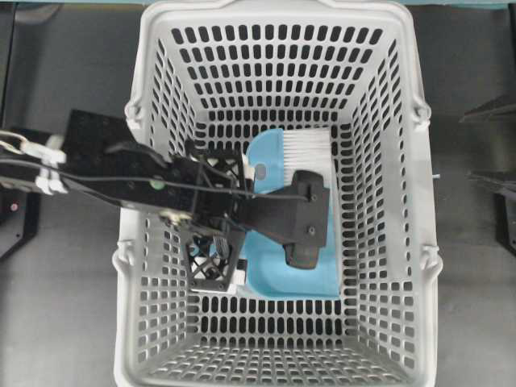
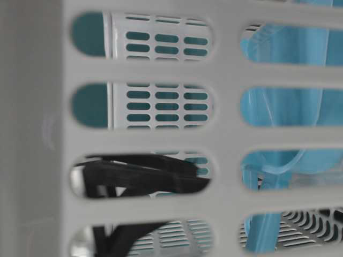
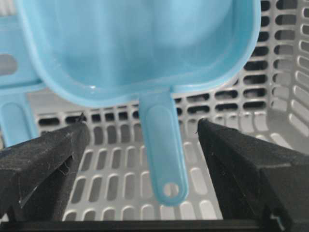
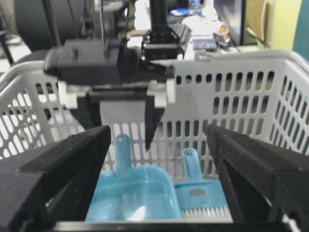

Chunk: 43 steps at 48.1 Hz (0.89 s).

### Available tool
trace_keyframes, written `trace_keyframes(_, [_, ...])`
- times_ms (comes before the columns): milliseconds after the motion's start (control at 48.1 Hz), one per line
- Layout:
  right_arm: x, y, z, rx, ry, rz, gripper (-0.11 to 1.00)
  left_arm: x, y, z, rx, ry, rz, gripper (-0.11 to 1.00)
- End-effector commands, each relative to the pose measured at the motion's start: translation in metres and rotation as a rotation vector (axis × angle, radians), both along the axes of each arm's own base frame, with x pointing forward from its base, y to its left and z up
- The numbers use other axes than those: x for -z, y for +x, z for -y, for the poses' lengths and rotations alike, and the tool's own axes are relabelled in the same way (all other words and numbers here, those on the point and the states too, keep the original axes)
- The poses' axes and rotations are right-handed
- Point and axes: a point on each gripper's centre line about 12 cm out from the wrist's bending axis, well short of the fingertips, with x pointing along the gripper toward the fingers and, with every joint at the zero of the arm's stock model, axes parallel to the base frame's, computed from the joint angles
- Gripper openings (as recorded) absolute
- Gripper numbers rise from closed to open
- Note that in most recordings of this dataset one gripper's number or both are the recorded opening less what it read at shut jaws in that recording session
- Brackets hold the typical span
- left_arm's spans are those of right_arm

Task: Pick up the dustpan from the shopping basket with the left arm.
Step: 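Lower the open left gripper and close it on the dustpan handle, then lift the blue dustpan upward out of the basket with the left gripper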

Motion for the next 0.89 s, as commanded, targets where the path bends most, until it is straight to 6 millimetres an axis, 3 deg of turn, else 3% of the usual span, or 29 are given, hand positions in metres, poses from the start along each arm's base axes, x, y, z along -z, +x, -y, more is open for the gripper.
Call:
trace_keyframes(0, [-0.003,-0.001,0.001,0.003,0.003,0.014,0.77,0.005,0.000,0.000,-0.001,0.004,-0.009,0.89])
trace_keyframes(187, [0.002,-0.004,0.001,0.003,0.003,0.009,0.76,0.027,-0.002,-0.001,0.000,0.007,-0.032,0.89])
trace_keyframes(644, [0.007,-0.004,0.001,0.003,0.005,0.000,0.76,0.054,-0.010,-0.002,0.004,0.005,-0.026,0.83])
trace_keyframes(769, [0.008,-0.005,0.001,0.003,0.006,0.000,0.76,0.055,-0.012,-0.002,0.006,0.005,-0.026,0.64])
trace_keyframes(873, [0.007,-0.005,0.001,0.003,0.005,0.002,0.76,0.049,-0.011,0.000,0.021,0.005,-0.009,0.34])
